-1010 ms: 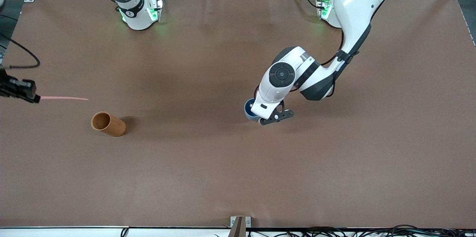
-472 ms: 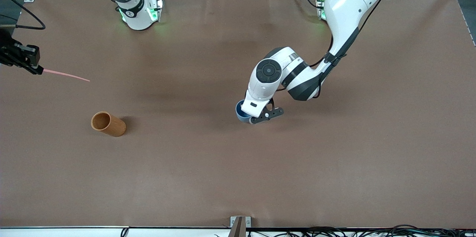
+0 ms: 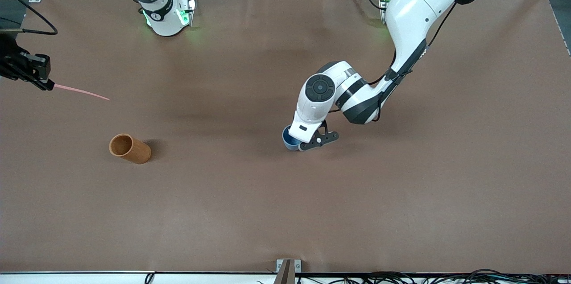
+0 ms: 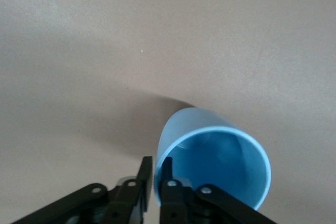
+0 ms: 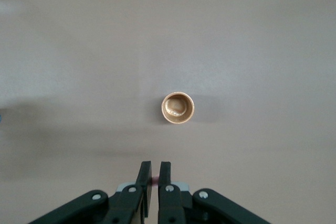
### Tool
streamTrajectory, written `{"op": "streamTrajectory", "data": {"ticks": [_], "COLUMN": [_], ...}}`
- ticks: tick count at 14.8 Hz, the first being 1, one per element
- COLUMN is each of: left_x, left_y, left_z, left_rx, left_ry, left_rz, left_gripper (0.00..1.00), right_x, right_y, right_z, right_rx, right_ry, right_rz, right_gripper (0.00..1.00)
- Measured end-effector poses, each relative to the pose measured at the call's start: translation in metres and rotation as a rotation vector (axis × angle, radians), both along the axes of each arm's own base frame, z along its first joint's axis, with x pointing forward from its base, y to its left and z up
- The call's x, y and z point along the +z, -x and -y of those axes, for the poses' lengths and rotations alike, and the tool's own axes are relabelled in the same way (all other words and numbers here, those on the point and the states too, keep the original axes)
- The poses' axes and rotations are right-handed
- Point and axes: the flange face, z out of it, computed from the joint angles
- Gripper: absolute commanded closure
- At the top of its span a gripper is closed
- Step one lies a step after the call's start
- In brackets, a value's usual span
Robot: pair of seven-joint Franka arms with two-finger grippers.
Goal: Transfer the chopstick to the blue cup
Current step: 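Set the blue cup down mid-table and open the left gripper, then carry the stick over the blue cup while the left gripper withdraws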
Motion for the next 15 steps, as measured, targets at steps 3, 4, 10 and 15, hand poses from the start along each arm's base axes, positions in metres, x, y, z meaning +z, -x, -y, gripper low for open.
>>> {"op": "streamTrajectory", "data": {"ticks": [3,4,10,15], "left_x": [0.027,0.046,0.204,0.276], "left_y": [-0.014,-0.022,-0.064,-0.073], "left_z": [-0.01,-0.022,-0.149,-0.255], "left_rx": [0.0,-0.027,-0.188,-0.329], "left_ry": [-0.005,-0.027,-0.077,-0.039], "left_rz": [0.035,0.046,0.087,0.078], "left_gripper": [0.0,0.0,0.0,0.0], "right_x": [0.004,0.004,0.016,0.003], "right_y": [0.0,0.0,-0.004,0.004], "right_z": [-0.013,-0.02,-0.138,-0.289], "right_rx": [0.021,0.023,-0.042,-0.093], "right_ry": [-0.001,-0.004,-0.056,-0.084], "right_rz": [0.009,0.012,0.046,0.106], "right_gripper": [0.97,0.97,0.97,0.97]}}
